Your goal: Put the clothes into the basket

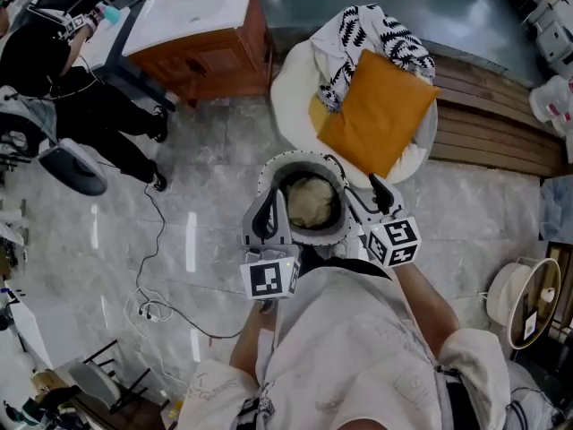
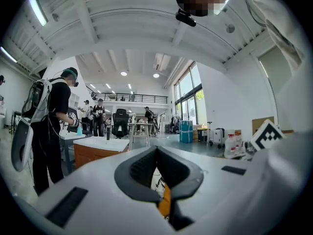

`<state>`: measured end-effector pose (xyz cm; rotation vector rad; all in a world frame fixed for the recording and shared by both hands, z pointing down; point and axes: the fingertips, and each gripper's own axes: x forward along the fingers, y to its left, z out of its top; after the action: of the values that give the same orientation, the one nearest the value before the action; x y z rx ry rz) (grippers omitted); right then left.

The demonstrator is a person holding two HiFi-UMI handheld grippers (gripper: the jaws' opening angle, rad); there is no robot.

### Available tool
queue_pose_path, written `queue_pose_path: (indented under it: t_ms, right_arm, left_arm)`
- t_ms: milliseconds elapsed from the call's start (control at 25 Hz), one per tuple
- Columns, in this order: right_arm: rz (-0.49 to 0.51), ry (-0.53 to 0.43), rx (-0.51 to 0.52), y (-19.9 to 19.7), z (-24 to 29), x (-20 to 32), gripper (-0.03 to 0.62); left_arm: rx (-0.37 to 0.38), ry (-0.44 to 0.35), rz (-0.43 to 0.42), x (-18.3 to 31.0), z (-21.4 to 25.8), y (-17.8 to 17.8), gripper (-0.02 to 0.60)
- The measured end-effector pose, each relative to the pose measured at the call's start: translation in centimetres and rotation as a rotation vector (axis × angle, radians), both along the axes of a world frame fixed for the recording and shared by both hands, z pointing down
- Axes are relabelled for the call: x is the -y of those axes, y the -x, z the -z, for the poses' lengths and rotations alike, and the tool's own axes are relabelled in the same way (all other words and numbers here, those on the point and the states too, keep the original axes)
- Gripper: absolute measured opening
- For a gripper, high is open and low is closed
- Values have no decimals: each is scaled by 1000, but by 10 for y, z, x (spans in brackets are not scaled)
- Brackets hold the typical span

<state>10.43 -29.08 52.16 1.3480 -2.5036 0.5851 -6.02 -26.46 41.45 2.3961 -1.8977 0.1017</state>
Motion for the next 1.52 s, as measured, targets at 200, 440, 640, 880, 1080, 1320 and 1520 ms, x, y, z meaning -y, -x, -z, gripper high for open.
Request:
queue_pose_path:
  t_ms: [200, 440, 640, 880, 1080, 1320, 1520]
  right_arm:
    - [-17, -275, -12, -18, 110, 12, 261]
    - [-51, -495, -4, -33, 205, 12, 265]
    - [-87, -604, -28, -41, 246, 8, 234]
    - [-115, -620, -2, -45, 260, -3, 30]
    - [-136, -594, -4, -49, 263, -3, -12]
    - [-128, -597, -7, -46, 263, -2, -12]
    - [-125, -593, -8, -44, 259, 0, -12]
  left_arm:
    - [9, -35, 0, -5, 35, -15, 2]
    - [-4, -62, 38, -7, 78, -12, 2]
    - [53, -139, 64, -6, 113, -8, 2]
    - [55, -196, 62, -15, 139, -10, 2]
    - [61, -203, 60, -18, 145, -12, 2]
    - [63, -202, 69, -17, 146, -8, 2]
    - [59, -197, 79, -18, 141, -5, 2]
